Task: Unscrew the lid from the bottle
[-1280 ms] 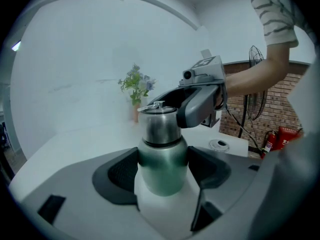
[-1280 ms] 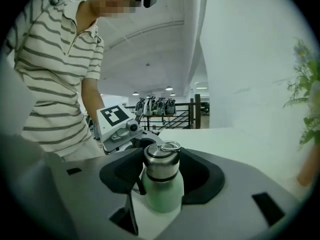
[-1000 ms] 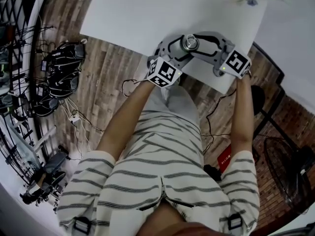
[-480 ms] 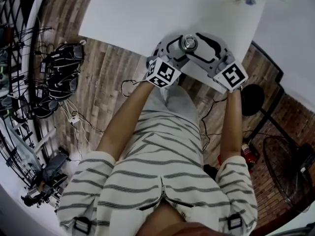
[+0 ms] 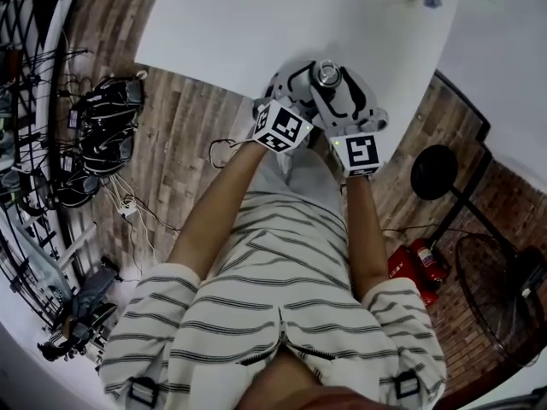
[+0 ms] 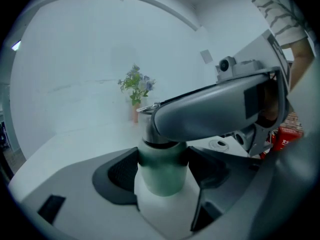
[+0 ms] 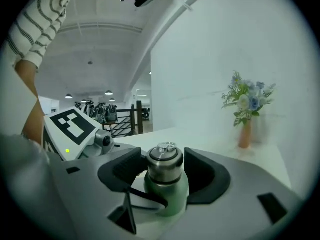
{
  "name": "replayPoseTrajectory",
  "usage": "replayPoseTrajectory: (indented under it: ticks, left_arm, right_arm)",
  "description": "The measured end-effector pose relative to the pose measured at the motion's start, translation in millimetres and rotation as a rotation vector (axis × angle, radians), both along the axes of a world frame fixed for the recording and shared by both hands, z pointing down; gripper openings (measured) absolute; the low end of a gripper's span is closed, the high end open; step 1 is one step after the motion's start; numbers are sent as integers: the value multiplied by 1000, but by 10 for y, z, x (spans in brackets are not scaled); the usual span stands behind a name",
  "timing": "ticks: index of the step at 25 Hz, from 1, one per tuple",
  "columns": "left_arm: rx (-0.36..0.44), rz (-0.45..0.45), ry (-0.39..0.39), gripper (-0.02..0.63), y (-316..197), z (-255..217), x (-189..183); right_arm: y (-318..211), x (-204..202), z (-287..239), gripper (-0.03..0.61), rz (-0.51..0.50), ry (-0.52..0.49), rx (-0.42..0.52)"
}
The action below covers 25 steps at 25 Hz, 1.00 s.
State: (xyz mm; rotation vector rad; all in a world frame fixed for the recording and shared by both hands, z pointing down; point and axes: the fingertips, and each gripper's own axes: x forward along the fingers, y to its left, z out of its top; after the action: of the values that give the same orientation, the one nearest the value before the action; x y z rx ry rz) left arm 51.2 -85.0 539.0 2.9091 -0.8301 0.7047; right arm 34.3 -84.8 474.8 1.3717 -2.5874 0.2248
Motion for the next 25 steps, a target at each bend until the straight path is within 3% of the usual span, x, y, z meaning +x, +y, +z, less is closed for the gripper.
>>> replayPoseTrajectory:
  ticks: [6,12,25]
  left_arm:
    - [0,0,5,311,3,-14,-13]
    - [-2,2,5,311,-7,-20,-31]
    - [-3,17,4,311,5,-14,2]
  right_arm:
    - [-21,6,75,233,33,27,-28]
    - [-18,-13,66,238,-49,46,-26]
    - [33,-1,18,238,-605,-21,-1]
